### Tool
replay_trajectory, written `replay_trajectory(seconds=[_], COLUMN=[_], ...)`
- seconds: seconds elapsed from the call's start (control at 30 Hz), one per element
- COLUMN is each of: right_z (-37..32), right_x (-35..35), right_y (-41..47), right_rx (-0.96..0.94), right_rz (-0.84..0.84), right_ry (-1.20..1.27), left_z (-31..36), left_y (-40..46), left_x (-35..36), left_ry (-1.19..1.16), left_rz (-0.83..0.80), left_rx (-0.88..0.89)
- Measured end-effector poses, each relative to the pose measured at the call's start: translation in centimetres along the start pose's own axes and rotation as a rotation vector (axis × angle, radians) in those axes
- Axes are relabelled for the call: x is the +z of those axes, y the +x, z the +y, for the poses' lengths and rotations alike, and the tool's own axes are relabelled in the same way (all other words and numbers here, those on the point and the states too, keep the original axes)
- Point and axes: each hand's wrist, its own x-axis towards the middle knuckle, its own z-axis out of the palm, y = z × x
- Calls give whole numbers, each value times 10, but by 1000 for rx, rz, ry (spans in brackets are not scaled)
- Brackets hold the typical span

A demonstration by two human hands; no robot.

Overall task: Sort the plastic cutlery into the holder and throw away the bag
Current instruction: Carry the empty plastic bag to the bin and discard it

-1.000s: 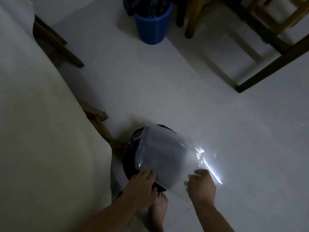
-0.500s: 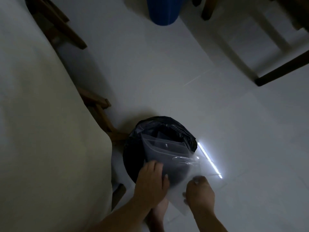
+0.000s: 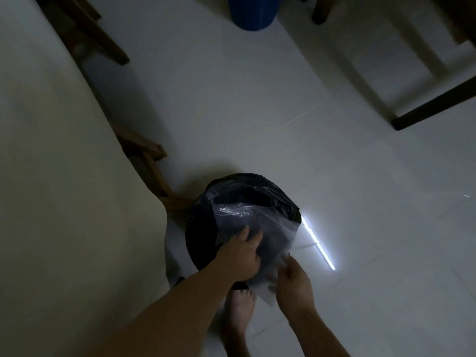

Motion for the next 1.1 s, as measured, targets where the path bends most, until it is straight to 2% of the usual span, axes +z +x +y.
replay_trajectory(seconds=[0.13, 0.27, 0.33, 0.37, 0.43, 0.5, 0.57, 0.6, 0.7, 0.87, 0.97, 1.1], right_z=[-13, -27, -27, -25, -22, -18, -15, -13, -11, -6, -17, -43], right_x=[-1, 2, 4, 4, 4, 5, 4, 4, 2, 0, 0, -4], right_y=[2, 10, 15, 16, 15, 7, -3, -8, -14, 4, 4, -16], right_rx=[-46, -134, -164, -171, -137, -190, -358, -439, -521, -446, -440, -434], right_rz=[-19, -105, -125, -114, -29, 152, 326, 337, 141, -150, -152, -62], right_ry=[-281, -773, -885, -873, -668, -506, -617, -694, -859, -1141, -1135, -1095], left_z=[-5, -4, -1, 1, 4, 5, 7, 8, 8, 5, 3, 10], left_y=[-8, -13, -14, -15, -16, -18, -21, -22, -26, -36, -46, -64], left_x=[-3, -6, -7, -7, -7, -6, -6, -7, -10, -21, -29, -49], left_ry=[27, 67, 62, 61, 57, 48, 33, 26, 39, 98, 116, 115], left_rz=[16, -9, -18, -21, -32, -29, -6, 4, 1, 4, 13, 30], left_rx=[19, 25, 25, 27, 31, 39, 47, 47, 47, 51, 44, 35])
